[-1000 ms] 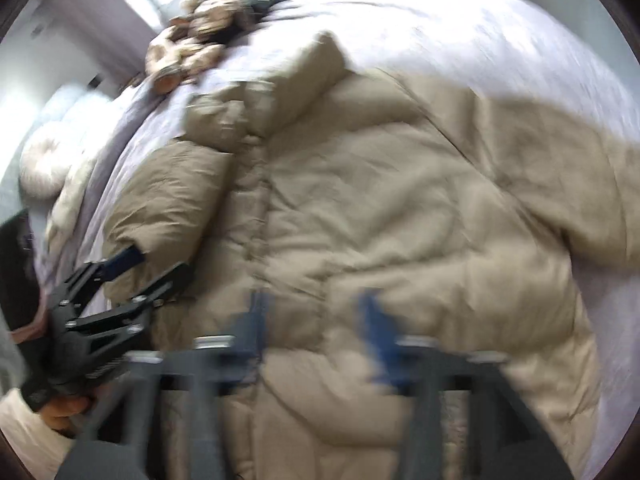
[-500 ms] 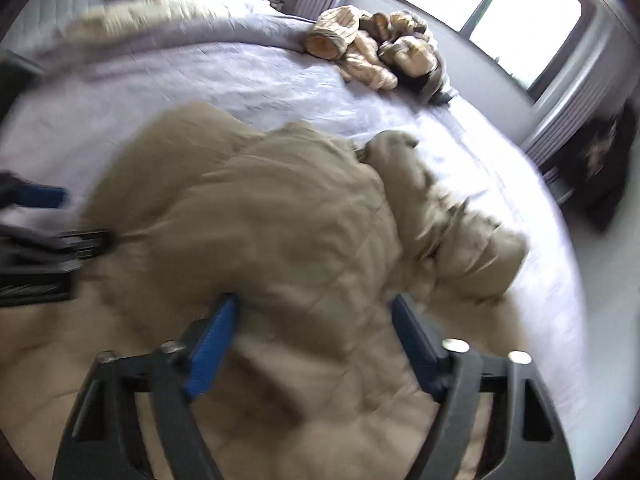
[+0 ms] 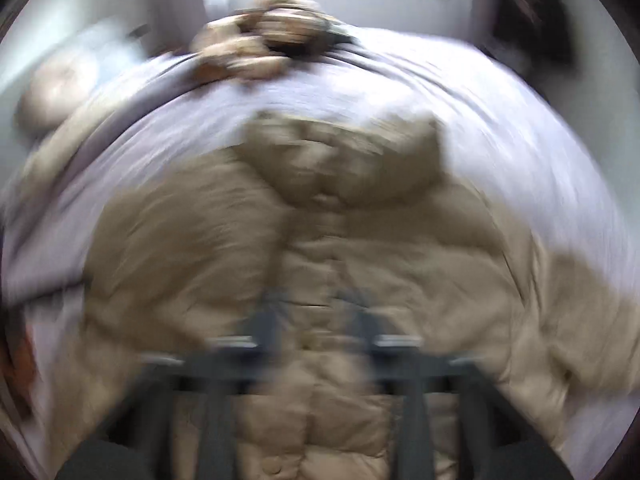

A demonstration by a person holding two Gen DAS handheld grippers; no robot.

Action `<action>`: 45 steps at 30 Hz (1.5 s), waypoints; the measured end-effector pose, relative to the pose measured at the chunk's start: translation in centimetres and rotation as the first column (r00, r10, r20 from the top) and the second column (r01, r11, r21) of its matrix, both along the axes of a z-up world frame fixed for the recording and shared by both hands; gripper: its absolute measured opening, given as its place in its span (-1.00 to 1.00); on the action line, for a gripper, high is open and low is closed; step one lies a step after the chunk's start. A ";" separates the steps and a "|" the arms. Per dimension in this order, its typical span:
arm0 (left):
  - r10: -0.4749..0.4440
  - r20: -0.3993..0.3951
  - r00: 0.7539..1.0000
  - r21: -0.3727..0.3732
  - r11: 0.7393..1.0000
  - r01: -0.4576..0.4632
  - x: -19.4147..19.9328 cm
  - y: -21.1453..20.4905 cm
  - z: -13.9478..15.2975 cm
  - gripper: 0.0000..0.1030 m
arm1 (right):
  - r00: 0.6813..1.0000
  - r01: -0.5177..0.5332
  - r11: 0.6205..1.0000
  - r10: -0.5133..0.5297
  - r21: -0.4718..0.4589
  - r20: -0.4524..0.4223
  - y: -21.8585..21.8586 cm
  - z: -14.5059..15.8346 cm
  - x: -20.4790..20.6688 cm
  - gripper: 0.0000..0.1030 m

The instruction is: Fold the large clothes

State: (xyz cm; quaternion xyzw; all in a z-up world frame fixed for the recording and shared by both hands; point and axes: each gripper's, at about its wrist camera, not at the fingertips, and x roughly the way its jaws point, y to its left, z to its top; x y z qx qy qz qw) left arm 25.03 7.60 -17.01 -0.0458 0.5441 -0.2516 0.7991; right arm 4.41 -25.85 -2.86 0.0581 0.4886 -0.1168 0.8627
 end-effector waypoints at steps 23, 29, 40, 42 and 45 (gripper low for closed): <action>0.053 -0.152 0.987 -0.075 0.995 -0.065 2.3 -1.0 -4.9 0.49 | 0.993 -0.117 0.907 0.102 -0.404 -0.058 10.8 -6.7 7.0 -0.79; 0.037 -0.190 0.981 -0.116 0.992 -0.059 3.6 -1.4 -4.6 0.49 | 0.989 0.141 0.934 -0.121 -0.330 0.079 4.9 -3.2 4.5 -0.86; -0.133 0.009 0.991 -0.178 0.975 0.132 4.2 -7.3 0.1 -0.62 | 0.892 0.452 0.891 -0.450 0.037 -0.040 -5.1 -6.1 -1.8 -0.86; -0.186 0.110 0.976 -0.075 0.978 0.195 3.1 -7.7 0.9 -0.62 | 0.876 0.481 0.873 -0.477 0.079 -0.063 -5.5 -6.9 -2.5 -0.86; -0.206 0.178 0.962 0.053 0.978 0.200 3.2 -7.7 0.2 -0.62 | 0.866 0.499 0.859 -0.493 0.111 -0.077 -5.8 -7.6 -3.2 -0.86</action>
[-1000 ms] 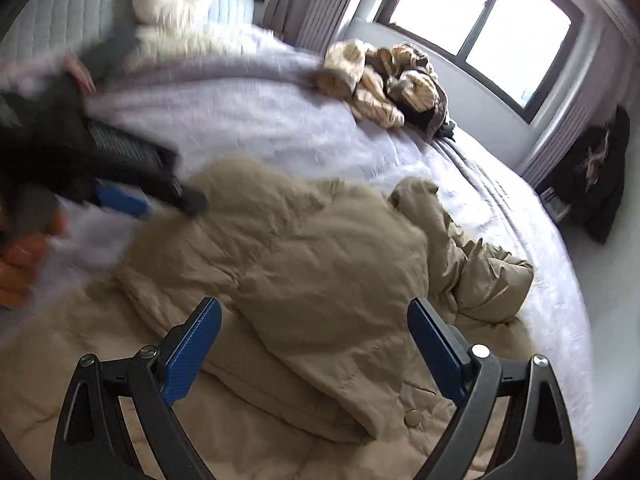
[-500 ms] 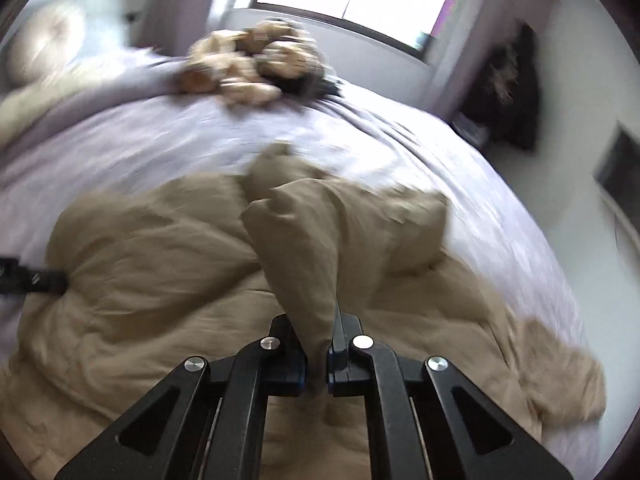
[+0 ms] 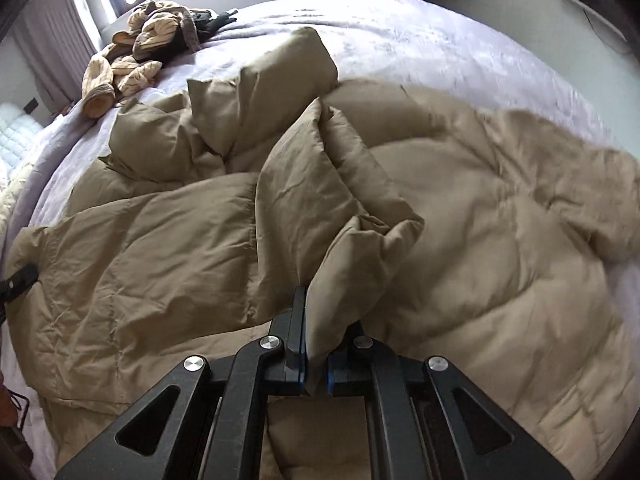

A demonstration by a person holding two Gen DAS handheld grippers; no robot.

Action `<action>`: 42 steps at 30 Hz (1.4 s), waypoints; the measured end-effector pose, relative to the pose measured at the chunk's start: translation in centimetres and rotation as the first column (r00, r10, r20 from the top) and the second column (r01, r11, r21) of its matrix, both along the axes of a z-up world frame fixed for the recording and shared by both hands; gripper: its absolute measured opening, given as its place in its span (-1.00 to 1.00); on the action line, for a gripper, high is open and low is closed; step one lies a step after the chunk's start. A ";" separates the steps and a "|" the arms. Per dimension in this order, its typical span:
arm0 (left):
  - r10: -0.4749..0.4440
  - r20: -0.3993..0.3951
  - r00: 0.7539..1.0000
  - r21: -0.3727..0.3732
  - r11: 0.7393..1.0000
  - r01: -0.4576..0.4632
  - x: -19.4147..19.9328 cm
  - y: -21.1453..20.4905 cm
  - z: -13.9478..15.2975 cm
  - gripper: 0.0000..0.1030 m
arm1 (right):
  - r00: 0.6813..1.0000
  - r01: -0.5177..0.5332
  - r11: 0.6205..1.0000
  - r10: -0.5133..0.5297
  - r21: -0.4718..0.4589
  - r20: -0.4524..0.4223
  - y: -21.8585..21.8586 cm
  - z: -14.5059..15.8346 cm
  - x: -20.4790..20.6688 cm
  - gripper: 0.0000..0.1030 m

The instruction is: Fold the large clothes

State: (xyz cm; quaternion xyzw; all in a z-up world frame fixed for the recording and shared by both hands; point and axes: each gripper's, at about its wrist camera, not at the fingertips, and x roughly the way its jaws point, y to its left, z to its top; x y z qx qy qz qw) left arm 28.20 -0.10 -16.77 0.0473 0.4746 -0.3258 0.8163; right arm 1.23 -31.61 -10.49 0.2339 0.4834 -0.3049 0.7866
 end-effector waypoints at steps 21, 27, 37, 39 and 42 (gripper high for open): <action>0.038 0.019 0.999 0.096 0.995 -0.040 -1.8 -0.2 1.2 -0.62 | 0.987 0.028 0.999 -0.034 0.039 0.158 -2.9 7.5 -4.7 -0.61; 0.145 -0.041 0.989 0.130 0.982 -0.139 -1.1 -0.8 -2.8 -0.62 | 0.976 -0.206 0.978 0.205 0.015 0.070 -1.4 4.7 -0.7 -0.66; 0.153 0.011 0.988 0.207 0.966 -0.152 -1.9 -1.6 -3.3 -0.61 | 0.984 -0.174 0.983 0.175 0.066 -0.011 -4.8 -1.5 -0.5 -0.74; 0.165 0.011 0.986 0.221 0.962 -0.163 -2.0 -1.3 -2.5 -0.61 | 0.980 -0.193 0.981 0.194 0.037 -0.038 -4.4 -0.9 -1.0 -0.72; 0.157 0.028 0.987 0.228 0.961 -0.159 -2.9 -0.8 -0.8 -0.61 | 0.973 -0.210 0.977 0.205 -0.037 -0.102 -4.2 0.3 -2.7 -0.68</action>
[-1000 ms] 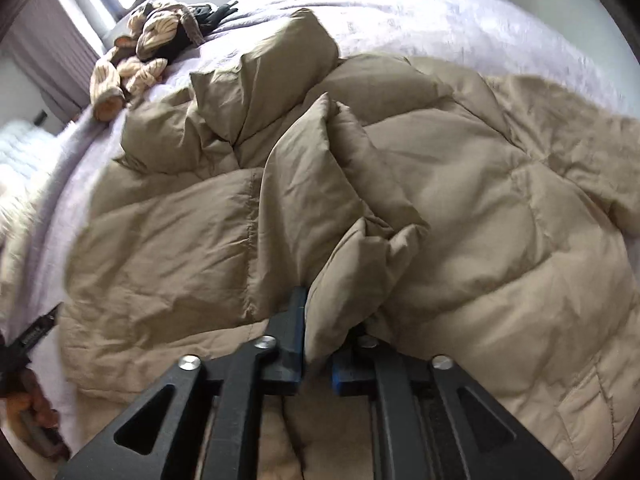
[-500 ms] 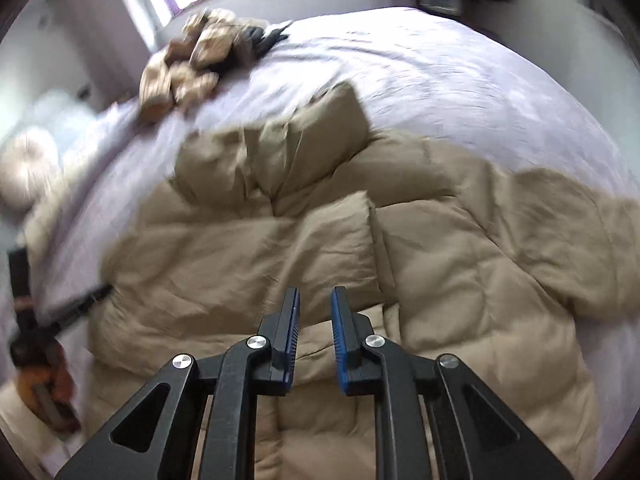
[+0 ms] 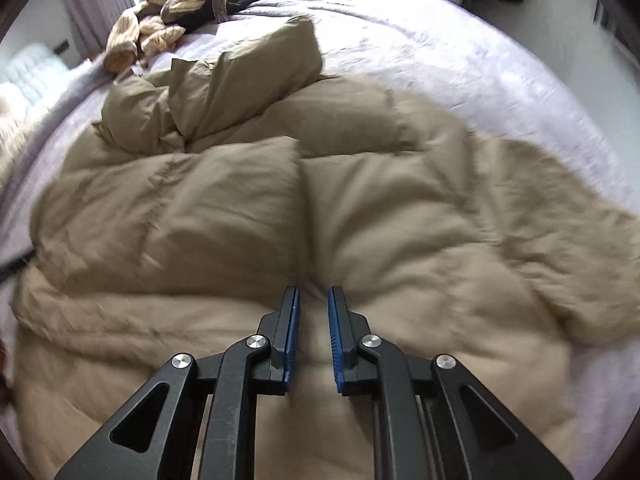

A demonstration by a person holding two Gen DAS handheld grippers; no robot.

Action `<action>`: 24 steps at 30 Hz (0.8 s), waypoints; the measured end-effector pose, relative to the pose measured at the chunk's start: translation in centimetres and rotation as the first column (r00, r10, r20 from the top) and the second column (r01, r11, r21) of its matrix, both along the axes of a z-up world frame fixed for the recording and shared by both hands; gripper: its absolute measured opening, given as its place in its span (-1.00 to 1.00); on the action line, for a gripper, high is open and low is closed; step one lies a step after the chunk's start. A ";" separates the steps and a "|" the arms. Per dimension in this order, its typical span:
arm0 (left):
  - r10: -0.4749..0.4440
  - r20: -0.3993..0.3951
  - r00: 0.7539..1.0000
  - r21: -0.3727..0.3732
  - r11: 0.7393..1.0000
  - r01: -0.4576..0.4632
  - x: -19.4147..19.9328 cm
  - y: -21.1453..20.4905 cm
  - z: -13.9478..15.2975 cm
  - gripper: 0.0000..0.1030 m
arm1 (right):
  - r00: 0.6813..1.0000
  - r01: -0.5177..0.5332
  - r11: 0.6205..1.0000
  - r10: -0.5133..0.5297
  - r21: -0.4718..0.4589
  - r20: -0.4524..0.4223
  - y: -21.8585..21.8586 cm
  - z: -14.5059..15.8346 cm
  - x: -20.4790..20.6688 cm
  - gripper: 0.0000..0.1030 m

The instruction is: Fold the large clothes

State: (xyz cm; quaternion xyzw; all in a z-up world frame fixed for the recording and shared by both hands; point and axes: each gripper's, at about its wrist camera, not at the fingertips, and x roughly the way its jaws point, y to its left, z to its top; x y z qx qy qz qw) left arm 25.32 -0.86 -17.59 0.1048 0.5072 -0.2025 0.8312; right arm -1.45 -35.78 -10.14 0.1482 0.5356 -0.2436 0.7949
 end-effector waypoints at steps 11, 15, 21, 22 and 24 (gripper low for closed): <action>-0.086 -0.095 0.992 0.000 0.996 0.087 -8.0 -2.7 3.0 -0.61 | 0.986 0.142 0.969 -0.156 0.201 0.058 -2.2 3.4 -7.1 -0.13; -0.138 -0.155 0.978 -0.007 0.990 0.138 -11.6 -5.6 2.8 -0.61 | 0.978 0.171 0.945 -0.197 0.280 0.067 -2.6 3.8 -9.5 0.11; -0.215 -0.165 0.963 -0.007 0.976 0.217 -15.6 -10.0 3.2 0.93 | 0.959 0.223 0.904 -0.271 0.364 0.087 -4.4 4.5 -14.0 0.43; -0.219 -0.142 0.965 -0.004 0.975 0.220 -16.2 -10.7 3.5 1.00 | 0.955 0.232 0.898 -0.283 0.374 0.089 -4.8 4.5 -14.6 0.45; -0.270 -0.140 0.953 -0.017 0.963 0.270 -17.3 -12.1 3.9 1.00 | 0.943 0.257 0.880 -0.318 0.400 0.093 -6.0 4.5 -16.0 0.45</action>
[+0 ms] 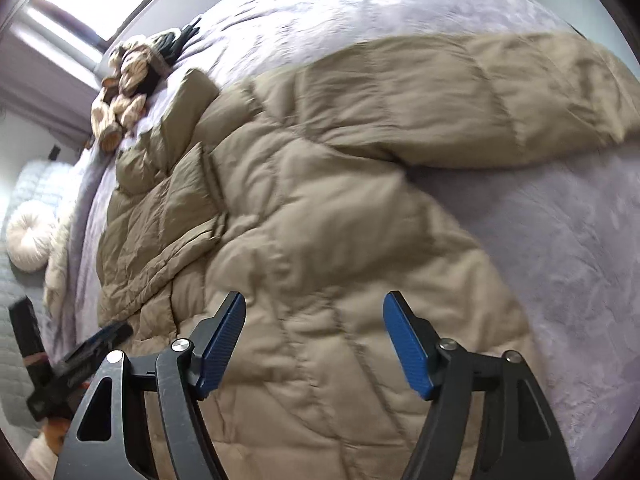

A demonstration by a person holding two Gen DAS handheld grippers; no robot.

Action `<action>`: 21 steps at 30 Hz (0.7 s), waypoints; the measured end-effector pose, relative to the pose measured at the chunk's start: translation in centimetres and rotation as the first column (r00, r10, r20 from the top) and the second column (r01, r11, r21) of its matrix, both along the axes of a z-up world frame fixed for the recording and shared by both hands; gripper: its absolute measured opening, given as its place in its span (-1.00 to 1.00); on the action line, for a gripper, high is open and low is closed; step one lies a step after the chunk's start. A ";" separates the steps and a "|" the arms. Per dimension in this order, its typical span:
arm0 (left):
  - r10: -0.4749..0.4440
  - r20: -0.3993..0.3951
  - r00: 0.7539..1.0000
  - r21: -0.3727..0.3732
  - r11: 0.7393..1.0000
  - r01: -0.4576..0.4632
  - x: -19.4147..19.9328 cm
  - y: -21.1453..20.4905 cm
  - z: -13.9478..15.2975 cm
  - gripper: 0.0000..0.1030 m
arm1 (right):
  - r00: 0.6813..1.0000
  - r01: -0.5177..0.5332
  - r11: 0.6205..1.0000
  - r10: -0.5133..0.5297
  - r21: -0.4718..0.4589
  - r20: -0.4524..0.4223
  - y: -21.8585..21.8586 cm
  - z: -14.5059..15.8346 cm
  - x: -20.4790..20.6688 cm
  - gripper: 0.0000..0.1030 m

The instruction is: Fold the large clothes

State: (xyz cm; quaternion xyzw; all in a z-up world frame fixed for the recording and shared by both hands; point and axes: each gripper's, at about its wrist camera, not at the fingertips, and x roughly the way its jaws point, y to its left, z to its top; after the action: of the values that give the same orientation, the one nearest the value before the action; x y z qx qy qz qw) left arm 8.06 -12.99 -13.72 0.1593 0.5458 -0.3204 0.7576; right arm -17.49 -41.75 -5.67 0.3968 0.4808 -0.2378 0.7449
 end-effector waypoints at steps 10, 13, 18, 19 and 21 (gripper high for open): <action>-0.096 0.005 0.995 0.037 0.995 0.096 -4.1 -7.8 0.0 1.00 | 0.973 0.206 0.977 -0.211 0.051 0.097 -6.8 0.2 -7.5 0.70; -0.121 -0.012 0.993 0.040 0.992 0.121 -5.4 -9.8 -0.3 1.00 | 0.959 0.244 0.968 -0.250 0.055 0.132 -9.1 0.5 -9.1 0.71; -0.138 0.002 0.990 0.038 0.990 0.137 -7.0 -12.4 0.1 1.00 | 0.928 0.314 0.947 -0.322 0.072 0.190 -12.4 0.6 -11.4 0.71; -0.140 0.002 0.990 0.037 0.989 0.140 -7.3 -13.1 0.1 1.00 | 0.922 0.328 0.942 -0.335 0.068 0.197 -12.9 0.6 -11.8 0.71; -0.138 -0.001 0.990 0.035 0.990 0.138 -7.6 -13.8 0.1 1.00 | 0.912 0.362 0.930 -0.367 0.064 0.183 -14.2 0.3 -12.5 0.71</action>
State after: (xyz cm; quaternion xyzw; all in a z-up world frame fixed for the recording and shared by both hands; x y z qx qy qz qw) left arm 0.42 -26.82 -13.61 0.2098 0.5386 -0.3624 0.7311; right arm -30.00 -55.96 -5.33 0.5112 0.3278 -0.3261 0.7245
